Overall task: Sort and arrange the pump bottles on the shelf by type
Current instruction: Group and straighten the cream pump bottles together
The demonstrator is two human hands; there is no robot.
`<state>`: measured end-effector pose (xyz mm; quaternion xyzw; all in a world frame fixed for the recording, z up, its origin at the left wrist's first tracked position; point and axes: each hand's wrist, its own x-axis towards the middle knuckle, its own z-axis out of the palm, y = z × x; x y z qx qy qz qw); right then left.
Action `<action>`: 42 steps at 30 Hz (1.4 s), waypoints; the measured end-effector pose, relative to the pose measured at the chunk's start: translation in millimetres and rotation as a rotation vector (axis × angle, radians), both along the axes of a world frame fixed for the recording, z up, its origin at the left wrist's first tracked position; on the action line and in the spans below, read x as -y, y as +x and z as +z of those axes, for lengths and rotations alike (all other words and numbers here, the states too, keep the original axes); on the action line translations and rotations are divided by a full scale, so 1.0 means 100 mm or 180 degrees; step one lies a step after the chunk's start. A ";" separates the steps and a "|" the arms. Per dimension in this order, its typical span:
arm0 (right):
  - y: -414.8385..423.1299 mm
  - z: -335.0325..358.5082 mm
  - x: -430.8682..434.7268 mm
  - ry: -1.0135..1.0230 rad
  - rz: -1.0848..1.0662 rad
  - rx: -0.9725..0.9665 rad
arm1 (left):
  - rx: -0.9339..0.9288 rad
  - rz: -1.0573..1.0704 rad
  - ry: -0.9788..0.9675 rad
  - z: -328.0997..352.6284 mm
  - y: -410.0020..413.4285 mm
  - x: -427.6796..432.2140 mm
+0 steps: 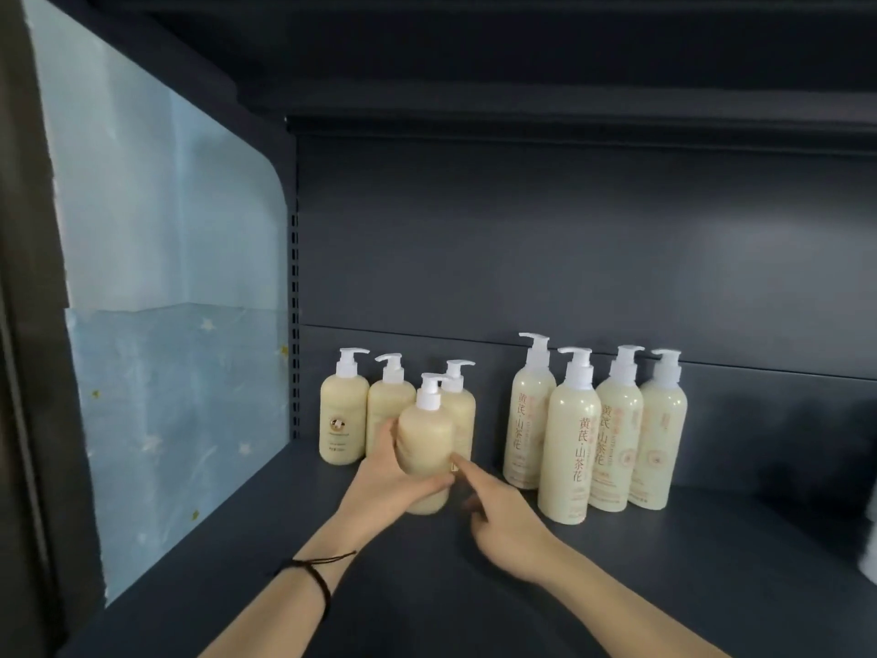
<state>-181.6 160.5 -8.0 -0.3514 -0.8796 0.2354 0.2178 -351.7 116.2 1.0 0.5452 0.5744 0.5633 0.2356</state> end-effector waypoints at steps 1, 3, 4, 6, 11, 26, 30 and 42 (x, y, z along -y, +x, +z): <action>-0.08 -0.01 0.02 -0.0129 0.0162 0.0012 | 0.0052 0.0067 0.0038 0.00 -0.08 0.03; -0.25 -0.03 0.02 -0.0405 0.0424 -0.0210 | 0.0097 0.0255 -0.0002 -0.02 -0.26 0.06; -0.32 -0.02 0.02 -0.0553 0.0386 -0.0500 | 0.0079 0.0379 -0.0052 -0.04 -0.36 0.06; -0.46 0.03 -0.05 -0.0706 -0.0295 -0.1377 | 0.0051 0.0485 -0.0145 -0.09 -0.54 0.06; -0.63 0.04 -0.46 -0.0842 -0.1600 -0.2216 | 0.0062 0.0093 -0.0421 -0.13 -0.88 0.04; -0.78 -0.15 -0.45 -0.0928 -0.1256 -0.1237 | 0.0201 0.0132 -0.0477 -0.23 -0.98 -0.10; -0.79 -0.12 -0.38 -0.1050 -0.1174 -0.1524 | -0.0369 0.0651 -0.0346 -0.28 -0.94 -0.15; -0.76 -0.03 -0.23 -0.1398 -0.0269 -0.1578 | -0.0196 0.0582 -0.0350 -0.25 -1.18 -0.04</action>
